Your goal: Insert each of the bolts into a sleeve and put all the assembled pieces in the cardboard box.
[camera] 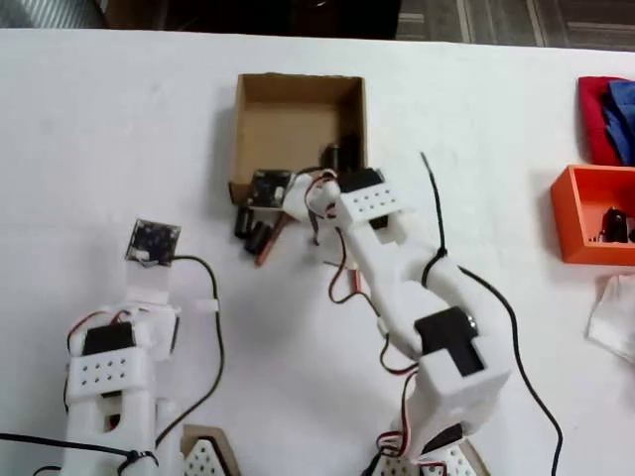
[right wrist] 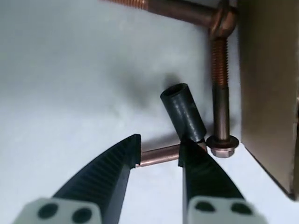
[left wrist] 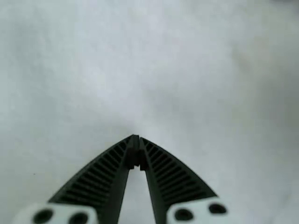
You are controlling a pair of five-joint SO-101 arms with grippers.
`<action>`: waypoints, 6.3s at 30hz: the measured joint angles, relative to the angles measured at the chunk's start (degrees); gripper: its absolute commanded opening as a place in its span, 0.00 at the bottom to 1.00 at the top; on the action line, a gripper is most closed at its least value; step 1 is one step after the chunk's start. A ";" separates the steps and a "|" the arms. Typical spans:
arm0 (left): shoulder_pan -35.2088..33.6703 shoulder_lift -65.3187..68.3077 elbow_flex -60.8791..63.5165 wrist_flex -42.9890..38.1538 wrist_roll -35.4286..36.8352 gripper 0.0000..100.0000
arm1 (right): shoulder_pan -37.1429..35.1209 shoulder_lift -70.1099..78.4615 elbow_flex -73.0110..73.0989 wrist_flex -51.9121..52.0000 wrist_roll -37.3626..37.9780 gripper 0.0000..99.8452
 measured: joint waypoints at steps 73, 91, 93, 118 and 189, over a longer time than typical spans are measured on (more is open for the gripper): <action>0.00 0.00 0.00 0.00 0.00 0.03 | -2.90 11.43 -15.82 6.24 1.93 0.12; 0.00 0.00 0.00 0.00 0.00 0.03 | -2.73 13.45 -21.01 12.04 1.85 0.15; 0.00 0.00 0.00 0.00 0.00 0.03 | -2.73 14.86 -21.10 11.60 1.93 0.15; 0.00 0.00 0.00 0.00 0.00 0.03 | -2.64 18.29 -21.63 16.00 -6.42 0.02; 16.70 42.02 -60.84 29.98 -6.24 0.03 | 40.18 -58.90 42.29 -19.96 -59.25 0.02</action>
